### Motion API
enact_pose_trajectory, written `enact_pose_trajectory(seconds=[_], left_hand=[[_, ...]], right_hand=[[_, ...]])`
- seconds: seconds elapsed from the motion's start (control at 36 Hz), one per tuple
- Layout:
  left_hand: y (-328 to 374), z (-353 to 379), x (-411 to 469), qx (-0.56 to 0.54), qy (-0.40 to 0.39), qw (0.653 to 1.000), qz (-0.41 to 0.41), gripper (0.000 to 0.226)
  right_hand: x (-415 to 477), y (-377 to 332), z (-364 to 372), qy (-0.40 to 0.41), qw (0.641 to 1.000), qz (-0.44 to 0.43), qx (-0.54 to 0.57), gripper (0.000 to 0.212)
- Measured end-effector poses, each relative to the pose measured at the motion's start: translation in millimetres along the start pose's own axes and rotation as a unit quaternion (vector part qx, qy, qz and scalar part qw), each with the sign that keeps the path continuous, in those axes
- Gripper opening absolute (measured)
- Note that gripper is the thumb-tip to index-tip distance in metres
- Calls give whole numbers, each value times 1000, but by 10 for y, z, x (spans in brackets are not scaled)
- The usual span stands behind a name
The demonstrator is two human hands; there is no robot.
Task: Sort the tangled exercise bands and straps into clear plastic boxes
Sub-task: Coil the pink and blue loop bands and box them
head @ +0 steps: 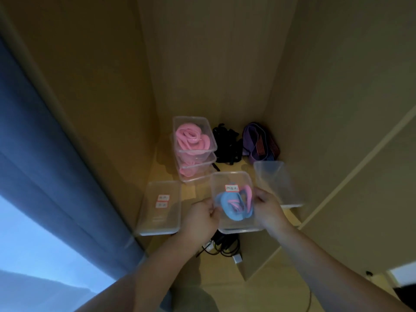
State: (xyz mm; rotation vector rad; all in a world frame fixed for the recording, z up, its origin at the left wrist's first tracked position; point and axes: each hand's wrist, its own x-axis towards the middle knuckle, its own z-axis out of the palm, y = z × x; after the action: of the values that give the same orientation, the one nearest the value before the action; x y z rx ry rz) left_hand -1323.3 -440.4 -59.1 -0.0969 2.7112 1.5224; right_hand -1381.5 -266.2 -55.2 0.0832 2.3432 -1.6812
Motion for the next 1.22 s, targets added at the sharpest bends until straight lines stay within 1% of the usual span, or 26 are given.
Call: enact_pose_trajectory(seconds=[0.08,0.14,0.19,0.25,0.33,0.42,0.53,0.67,0.78,0.83,0.92,0.97,1.08,1.17,1.22], left_hand=[[199,-84,45,-26,13,999,37,16],[338,-167,101,-29,10,998,61,16],[421,-221,189,-34,9,997,75,23],[509,-291,264,-37,6,995,88,29],[710,-417,364,-30,38,991,121,38],[899,-578,438,-13,74,986,151,41],[990,-805,586,-59,100,984,138,34],[916,-1126,726,-105,142,981,74,29],[745,-1308,896,-154,182,971,32,24],[736,-1378,964,-168,195,966,15,21],[723,-1409,1068,-184,202,962,18,30],[677,-1393,1145,-189,209,959,16,31],[594,-1310,1222,-183,215,959,-2,18],[513,-1246,1270,-213,245,945,-34,24],[501,-1221,1276,-233,256,937,-42,18]], right_hand=[[-25,-196,-120,37,999,-26,6,31],[-34,-361,-199,48,998,-36,5,28],[-49,-515,-269,58,997,-50,14,22],[-74,-674,-311,74,995,-67,29,21],[-91,-921,-340,103,989,-90,62,24],[-86,-1184,-338,110,984,-120,70,25],[5,-1501,-249,76,984,-125,98,27],[347,-1783,18,12,992,-107,61,22],[602,-1897,230,-45,993,-94,49,19],[708,-1919,296,-71,991,-98,57,18],[848,-1936,337,-95,987,-110,63,21],[936,-1943,346,-107,985,-114,72,22],[1081,-1866,358,-142,981,-117,63,16],[1130,-1750,377,-149,978,-132,57,16],[1154,-1702,389,-159,975,-143,61,18]])
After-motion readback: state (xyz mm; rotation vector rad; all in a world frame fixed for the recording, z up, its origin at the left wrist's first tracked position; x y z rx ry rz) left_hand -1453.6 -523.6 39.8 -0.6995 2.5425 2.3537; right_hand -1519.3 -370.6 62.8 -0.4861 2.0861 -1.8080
